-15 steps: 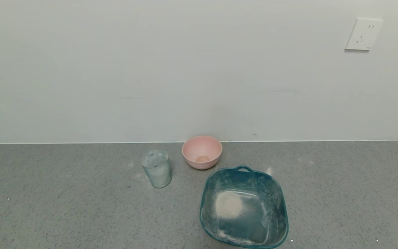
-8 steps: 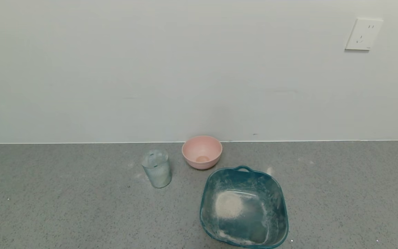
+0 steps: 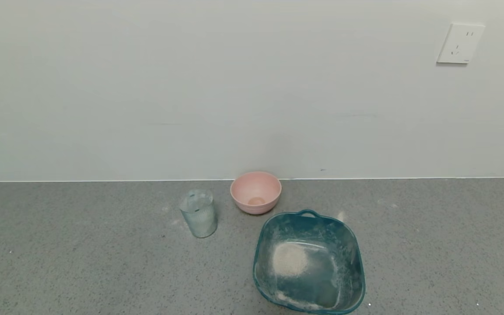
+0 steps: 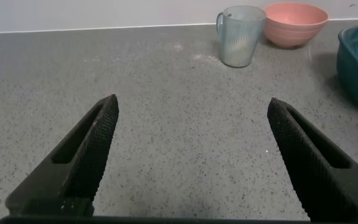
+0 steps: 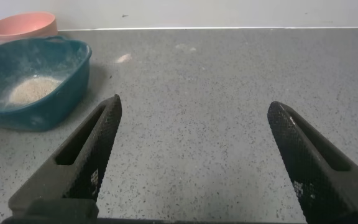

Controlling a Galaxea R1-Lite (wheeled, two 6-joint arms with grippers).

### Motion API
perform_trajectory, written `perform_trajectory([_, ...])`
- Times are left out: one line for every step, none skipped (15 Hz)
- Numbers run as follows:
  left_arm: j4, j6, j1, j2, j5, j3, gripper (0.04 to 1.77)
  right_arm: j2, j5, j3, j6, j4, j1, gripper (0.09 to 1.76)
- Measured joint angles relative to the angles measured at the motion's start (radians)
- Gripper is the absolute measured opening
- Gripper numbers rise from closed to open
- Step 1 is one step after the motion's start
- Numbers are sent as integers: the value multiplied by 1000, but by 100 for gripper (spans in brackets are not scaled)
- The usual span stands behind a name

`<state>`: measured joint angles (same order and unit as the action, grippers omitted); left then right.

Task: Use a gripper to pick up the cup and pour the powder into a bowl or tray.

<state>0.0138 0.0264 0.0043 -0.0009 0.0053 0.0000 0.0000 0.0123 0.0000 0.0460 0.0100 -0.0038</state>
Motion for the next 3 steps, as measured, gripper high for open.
perform_trajectory([0, -4, 0, 0, 0, 0, 172, 0, 0, 0, 0, 0, 0, 171])
perform_trajectory([0, -7, 0, 0, 0, 0, 172, 0, 0, 0, 0, 0, 1, 171])
perform_trajectory([0, -8, 0, 0, 0, 0, 172, 0, 0, 0, 0, 0, 1, 171])
